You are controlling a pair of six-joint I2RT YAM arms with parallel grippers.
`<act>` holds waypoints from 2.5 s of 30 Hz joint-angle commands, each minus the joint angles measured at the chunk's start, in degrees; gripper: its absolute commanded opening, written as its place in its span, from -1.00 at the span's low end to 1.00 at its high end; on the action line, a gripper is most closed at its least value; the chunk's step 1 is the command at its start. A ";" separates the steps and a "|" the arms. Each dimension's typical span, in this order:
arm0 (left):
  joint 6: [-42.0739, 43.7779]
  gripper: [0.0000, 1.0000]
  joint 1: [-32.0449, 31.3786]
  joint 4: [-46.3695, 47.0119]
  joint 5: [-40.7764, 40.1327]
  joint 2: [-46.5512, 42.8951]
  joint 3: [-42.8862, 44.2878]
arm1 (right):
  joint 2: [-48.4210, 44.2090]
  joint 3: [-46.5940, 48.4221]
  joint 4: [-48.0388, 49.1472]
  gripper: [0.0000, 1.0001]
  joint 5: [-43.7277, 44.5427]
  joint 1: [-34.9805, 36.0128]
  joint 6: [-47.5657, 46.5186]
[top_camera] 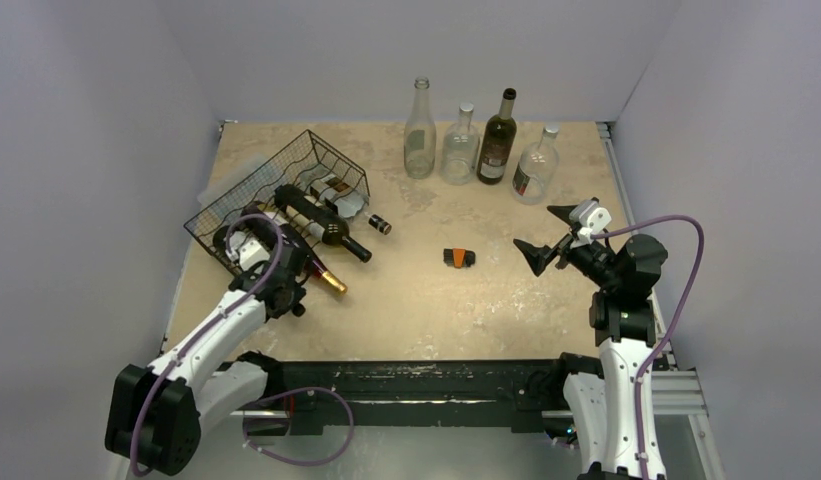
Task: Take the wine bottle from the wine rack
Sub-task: Pick up the wine bottle from the wine rack.
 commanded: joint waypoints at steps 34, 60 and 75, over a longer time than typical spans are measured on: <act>-11.01 -1.00 -12.49 -25.82 17.15 -28.83 11.07 | -1.18 0.50 1.69 0.98 -1.04 0.02 0.64; -15.92 -1.00 -12.50 -32.65 26.01 -29.46 22.40 | -1.79 0.49 1.82 0.98 -1.73 0.00 1.16; -14.91 -1.00 -12.50 -37.36 28.57 -29.47 26.90 | -2.05 0.41 1.81 0.98 -1.66 0.00 1.25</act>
